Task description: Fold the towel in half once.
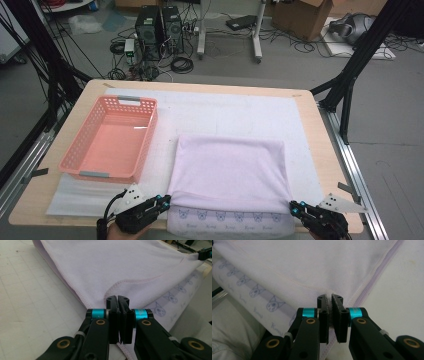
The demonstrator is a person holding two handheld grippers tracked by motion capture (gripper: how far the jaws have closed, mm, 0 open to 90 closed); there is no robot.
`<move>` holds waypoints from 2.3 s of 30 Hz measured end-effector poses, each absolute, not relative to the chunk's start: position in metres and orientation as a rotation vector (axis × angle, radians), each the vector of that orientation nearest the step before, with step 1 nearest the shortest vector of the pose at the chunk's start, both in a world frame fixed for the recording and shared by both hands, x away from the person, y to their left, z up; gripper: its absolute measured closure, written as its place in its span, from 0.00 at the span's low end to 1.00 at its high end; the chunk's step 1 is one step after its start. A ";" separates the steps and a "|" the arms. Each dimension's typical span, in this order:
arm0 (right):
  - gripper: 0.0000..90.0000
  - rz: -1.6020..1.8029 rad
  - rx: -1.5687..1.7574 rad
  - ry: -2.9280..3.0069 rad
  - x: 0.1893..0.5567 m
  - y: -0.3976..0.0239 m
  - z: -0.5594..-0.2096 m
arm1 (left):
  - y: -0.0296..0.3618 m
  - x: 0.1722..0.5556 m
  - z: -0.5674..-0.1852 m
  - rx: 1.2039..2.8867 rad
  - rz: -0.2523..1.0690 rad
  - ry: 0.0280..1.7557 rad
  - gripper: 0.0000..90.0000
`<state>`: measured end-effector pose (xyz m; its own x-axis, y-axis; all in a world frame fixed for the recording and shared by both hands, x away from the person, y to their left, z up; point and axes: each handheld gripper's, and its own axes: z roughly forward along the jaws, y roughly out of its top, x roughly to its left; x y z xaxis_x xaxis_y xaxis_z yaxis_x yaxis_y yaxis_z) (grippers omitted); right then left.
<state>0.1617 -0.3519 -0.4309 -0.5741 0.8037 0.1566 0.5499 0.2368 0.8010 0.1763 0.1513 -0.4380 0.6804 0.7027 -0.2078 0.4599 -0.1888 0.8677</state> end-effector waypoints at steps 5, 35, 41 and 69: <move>0.88 1.254 1.260 2.236 0.159 -0.352 -0.432 | 0.152 0.174 -0.438 1.830 0.278 0.929 0.93; 0.91 1.022 1.397 2.121 0.299 -0.327 -0.447 | 0.114 0.318 -0.434 1.788 0.336 1.078 0.49; 0.66 0.949 1.422 2.038 0.300 -0.331 -0.443 | 0.114 0.324 -0.440 1.822 0.420 1.144 0.40; 0.94 1.041 1.487 2.092 0.313 -0.333 -0.448 | 0.108 0.335 -0.452 1.869 0.420 1.218 0.93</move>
<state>0.3134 -0.3332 -0.4482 -0.3749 0.9198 0.1156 0.6471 0.1704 0.7431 0.3348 0.1078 -0.4519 0.4705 0.8677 -0.1603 0.5847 -0.1705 0.7931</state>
